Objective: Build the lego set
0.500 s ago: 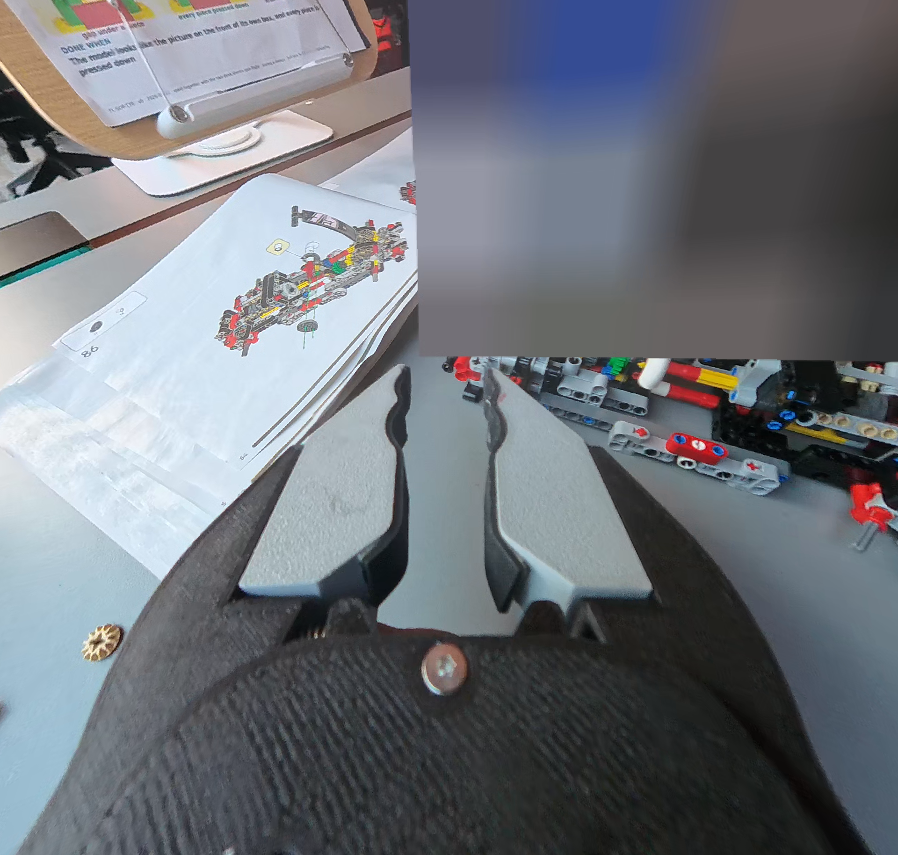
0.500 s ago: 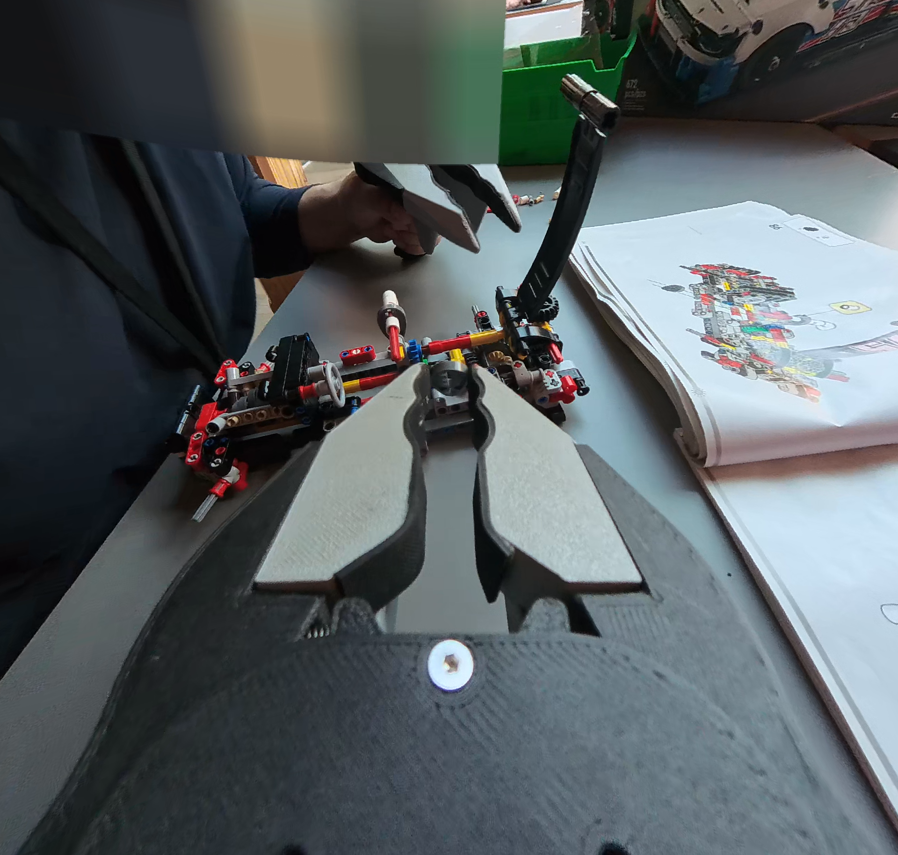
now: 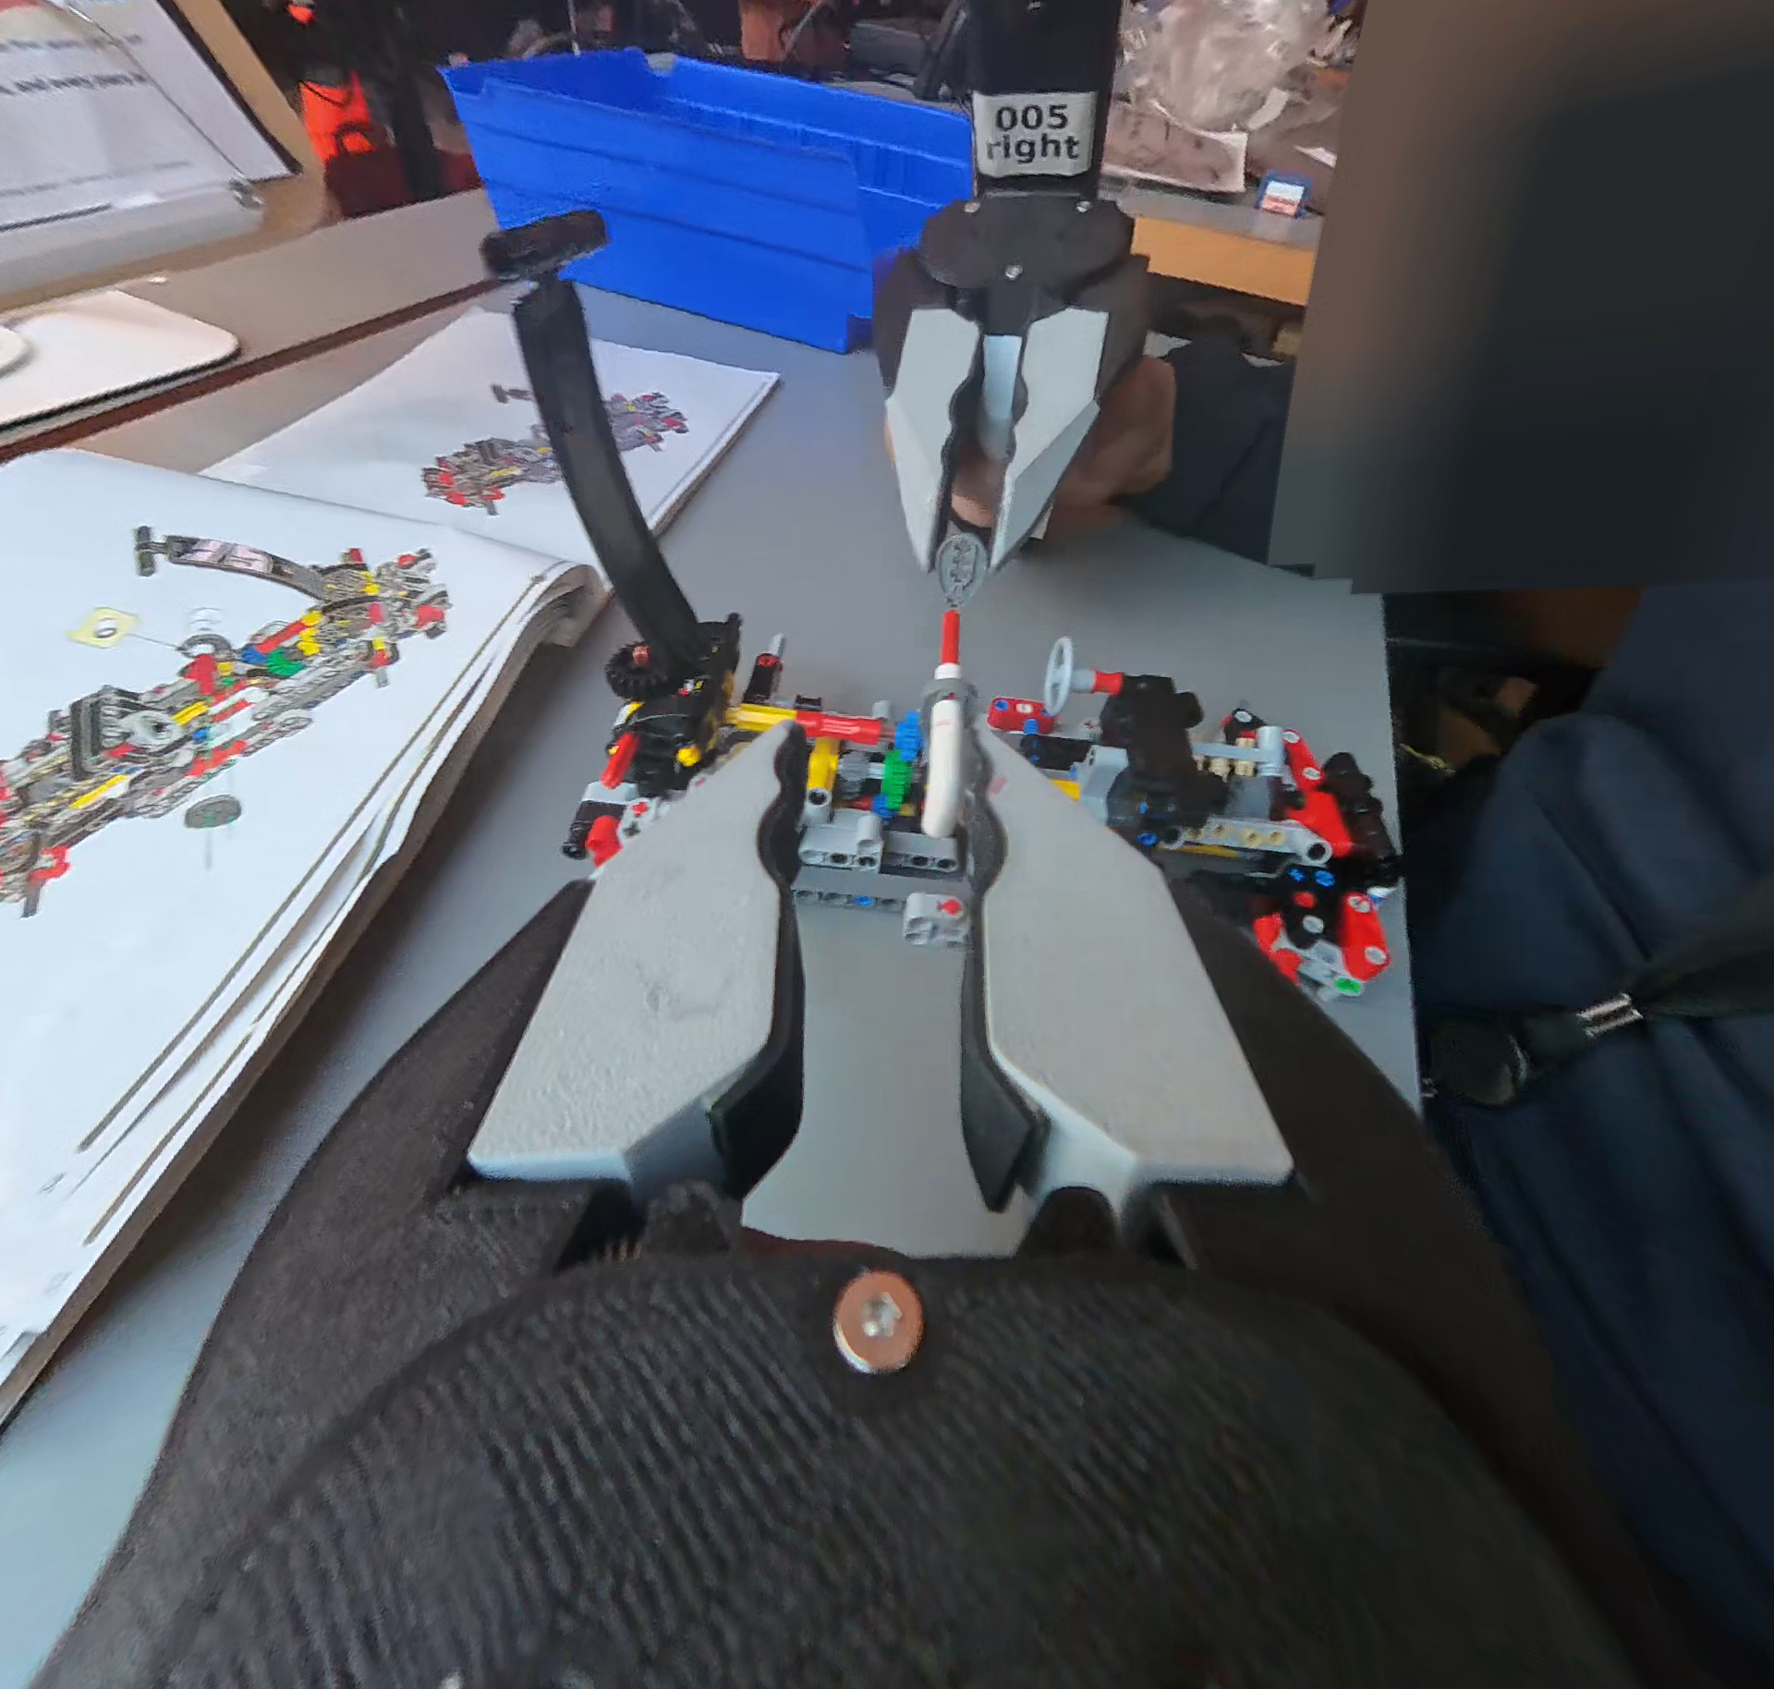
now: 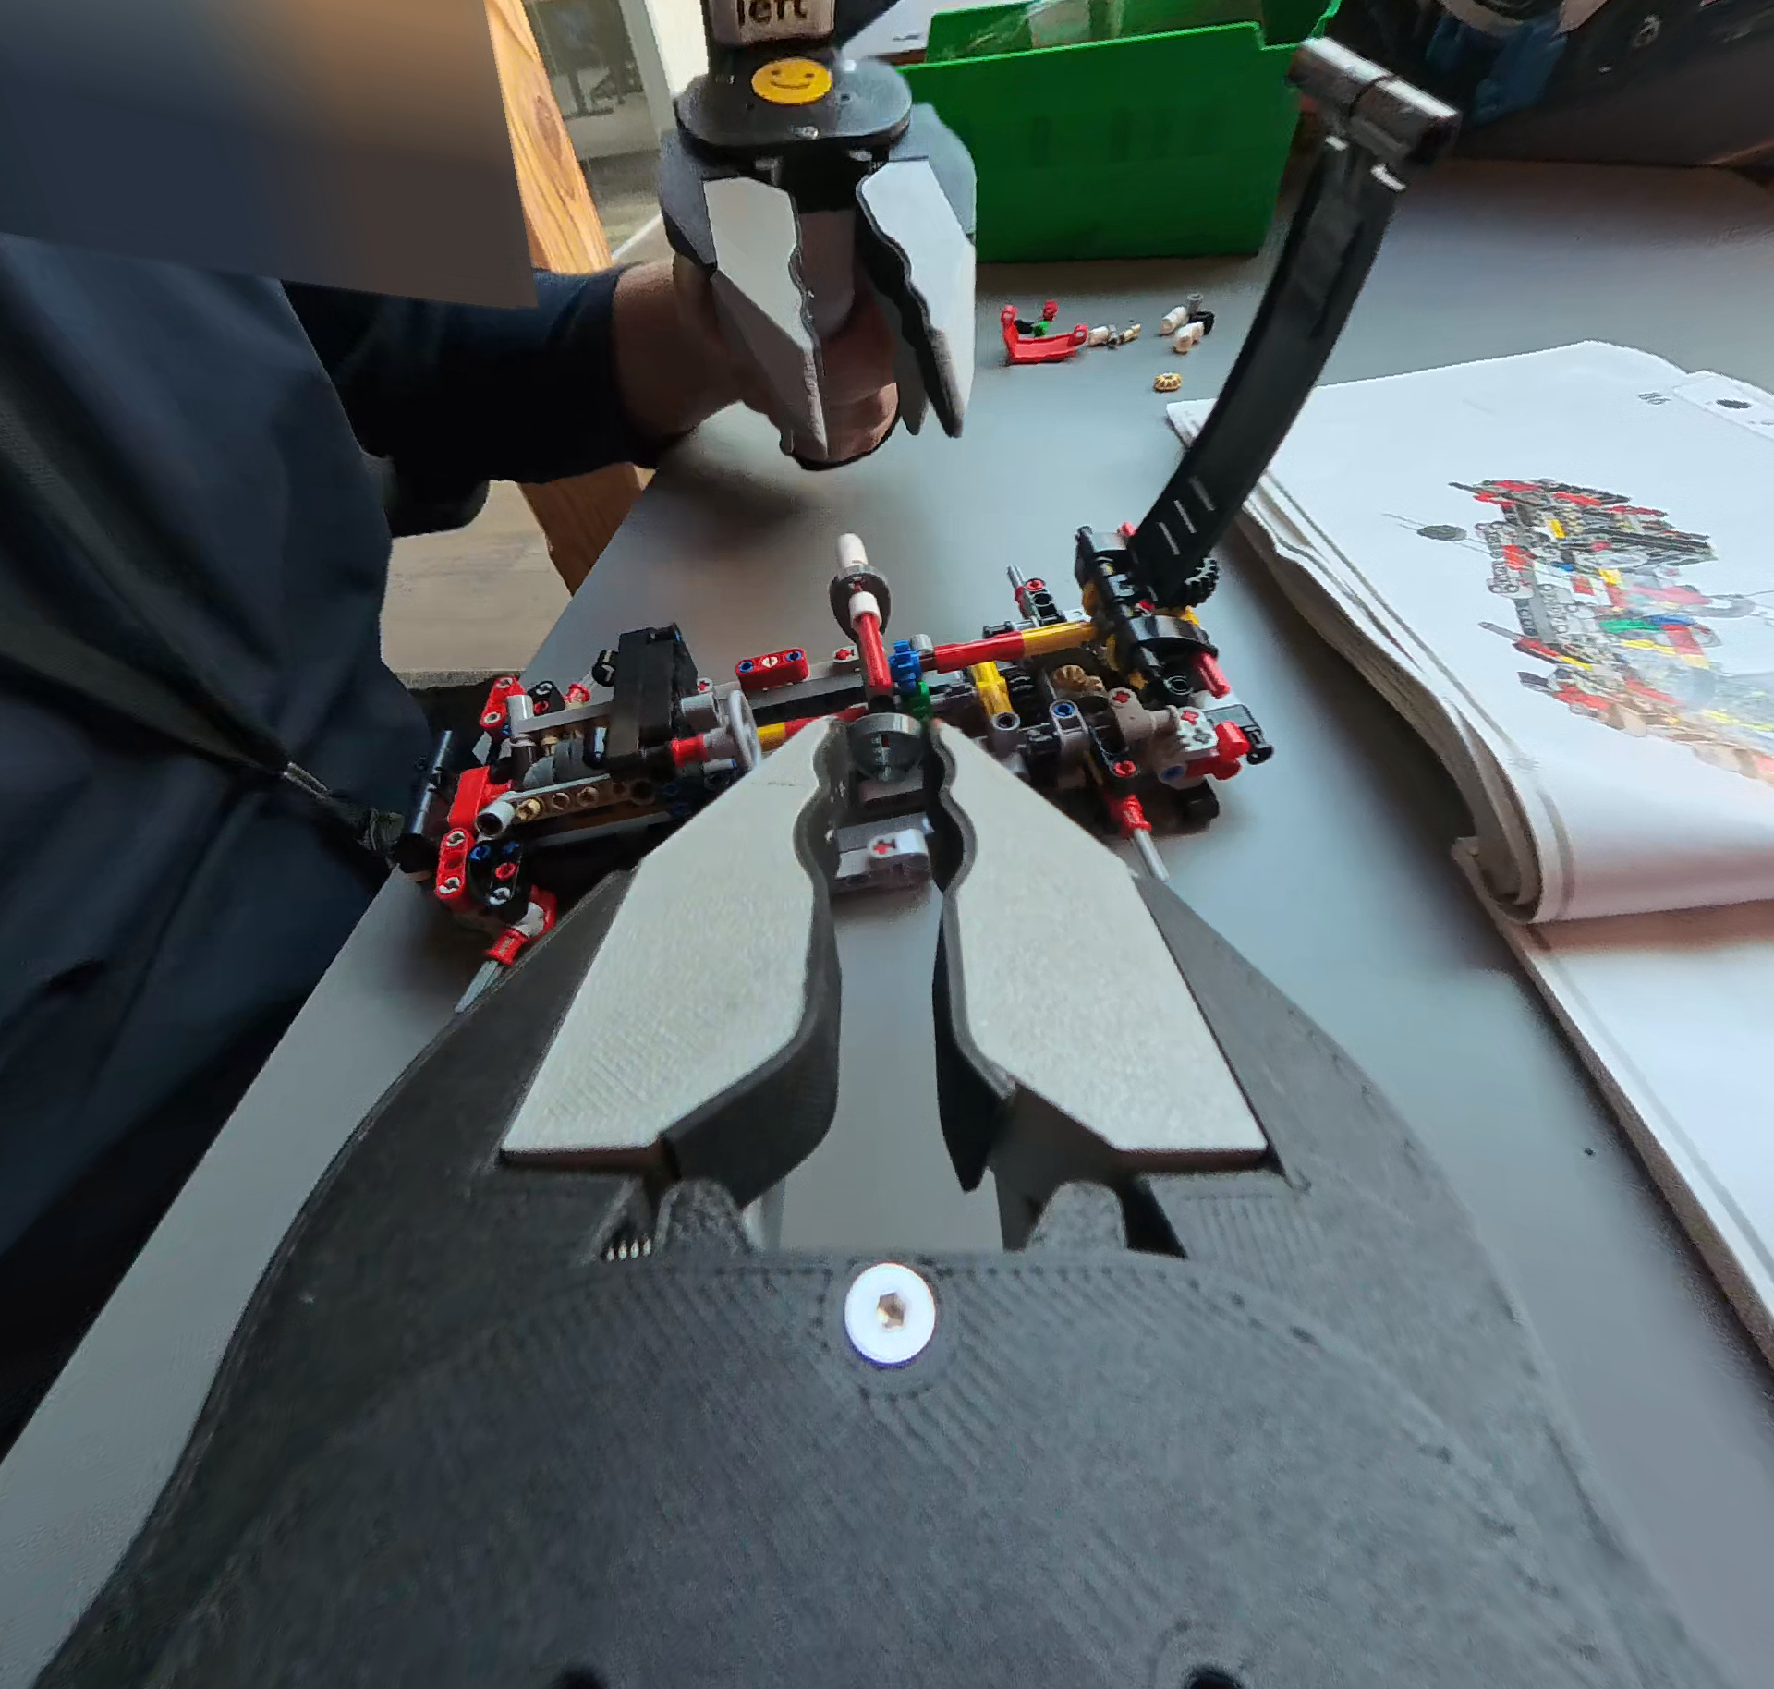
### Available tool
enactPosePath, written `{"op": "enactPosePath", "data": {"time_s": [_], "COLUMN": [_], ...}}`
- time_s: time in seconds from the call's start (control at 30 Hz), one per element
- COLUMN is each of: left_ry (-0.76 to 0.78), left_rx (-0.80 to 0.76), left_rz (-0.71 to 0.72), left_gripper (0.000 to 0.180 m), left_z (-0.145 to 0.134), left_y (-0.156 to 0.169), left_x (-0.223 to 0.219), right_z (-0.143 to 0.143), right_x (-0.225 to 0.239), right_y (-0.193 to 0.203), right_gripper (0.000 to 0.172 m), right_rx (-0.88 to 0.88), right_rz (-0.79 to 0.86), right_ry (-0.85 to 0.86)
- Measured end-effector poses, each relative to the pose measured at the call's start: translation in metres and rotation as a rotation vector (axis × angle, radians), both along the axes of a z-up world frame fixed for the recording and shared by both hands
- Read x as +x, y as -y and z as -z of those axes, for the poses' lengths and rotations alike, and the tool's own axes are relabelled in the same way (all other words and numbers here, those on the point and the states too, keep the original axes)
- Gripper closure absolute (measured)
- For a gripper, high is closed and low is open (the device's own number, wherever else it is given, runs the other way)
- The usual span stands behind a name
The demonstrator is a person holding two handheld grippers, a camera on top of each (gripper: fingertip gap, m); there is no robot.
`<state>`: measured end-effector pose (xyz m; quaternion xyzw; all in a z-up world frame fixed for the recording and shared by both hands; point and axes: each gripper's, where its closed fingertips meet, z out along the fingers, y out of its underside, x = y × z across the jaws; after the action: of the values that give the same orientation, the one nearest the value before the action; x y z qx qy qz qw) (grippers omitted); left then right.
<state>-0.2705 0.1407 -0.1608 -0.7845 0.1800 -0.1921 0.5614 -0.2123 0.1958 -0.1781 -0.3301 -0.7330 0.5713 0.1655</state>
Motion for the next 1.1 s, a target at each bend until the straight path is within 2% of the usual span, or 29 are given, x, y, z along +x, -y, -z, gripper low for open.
{"op": "enactPosePath", "data": {"time_s": [0.13, 0.33, 0.57, 1.1], "left_ry": [-0.045, -0.070, -0.030, 0.003], "left_rx": [-0.080, -0.123, -0.088, -0.077], "left_rz": [0.011, 0.041, 0.047, 0.079], "left_gripper": [0.148, 0.155, 0.166, 0.176], "left_z": [0.009, 0.021, 0.021, 0.022], "left_y": [-0.002, -0.004, -0.007, -0.010], "left_x": [0.011, 0.021, 0.020, 0.027], "right_z": [0.002, -0.001, 0.004, 0.006], "right_x": [-0.002, -0.004, -0.009, -0.012], "right_y": [0.007, 0.008, 0.011, 0.015], "right_gripper": [0.159, 0.160, 0.160, 0.159], "right_rx": [0.001, -0.027, -0.007, 0.017], "right_rz": [-0.023, -0.040, -0.058, -0.067], "right_ry": [0.021, 0.017, 0.043, 0.039]}}
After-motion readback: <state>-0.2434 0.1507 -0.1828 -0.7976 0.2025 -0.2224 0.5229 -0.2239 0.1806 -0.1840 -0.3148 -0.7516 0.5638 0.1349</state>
